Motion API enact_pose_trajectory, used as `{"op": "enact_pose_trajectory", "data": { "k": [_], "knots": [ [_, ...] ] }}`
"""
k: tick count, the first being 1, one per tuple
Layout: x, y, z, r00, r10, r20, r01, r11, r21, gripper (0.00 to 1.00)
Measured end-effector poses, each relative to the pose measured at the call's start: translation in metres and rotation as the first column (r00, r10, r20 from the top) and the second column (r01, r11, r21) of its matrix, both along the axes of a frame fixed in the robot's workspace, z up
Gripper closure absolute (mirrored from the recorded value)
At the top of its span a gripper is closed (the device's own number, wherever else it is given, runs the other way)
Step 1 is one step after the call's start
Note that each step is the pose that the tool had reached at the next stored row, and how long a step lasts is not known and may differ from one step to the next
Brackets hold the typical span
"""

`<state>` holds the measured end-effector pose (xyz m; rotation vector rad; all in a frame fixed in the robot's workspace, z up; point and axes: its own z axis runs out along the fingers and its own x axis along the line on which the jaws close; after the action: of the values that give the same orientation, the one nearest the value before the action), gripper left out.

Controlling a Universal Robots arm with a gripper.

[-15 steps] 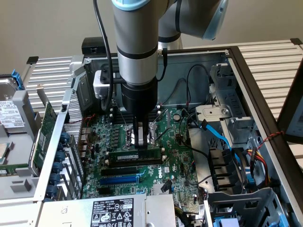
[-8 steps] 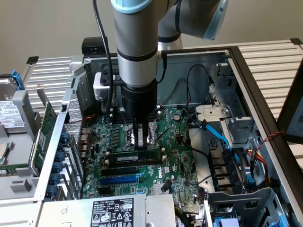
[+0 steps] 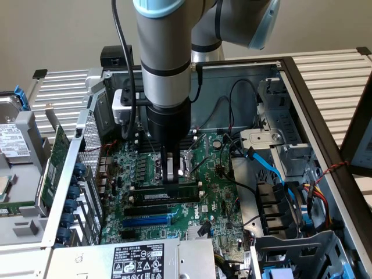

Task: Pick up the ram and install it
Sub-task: 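Insert the ram into the slot, then press down the ram until it locks into place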

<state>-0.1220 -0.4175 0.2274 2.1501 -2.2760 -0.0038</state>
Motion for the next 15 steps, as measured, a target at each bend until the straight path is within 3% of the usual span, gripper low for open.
{"op": "enact_pose_trajectory", "data": {
  "k": [15],
  "knots": [
    [-0.001,0.0000,0.0143,1.0000,0.000,-0.0001,0.000,1.0000,-0.0001,0.73]
  ]
}}
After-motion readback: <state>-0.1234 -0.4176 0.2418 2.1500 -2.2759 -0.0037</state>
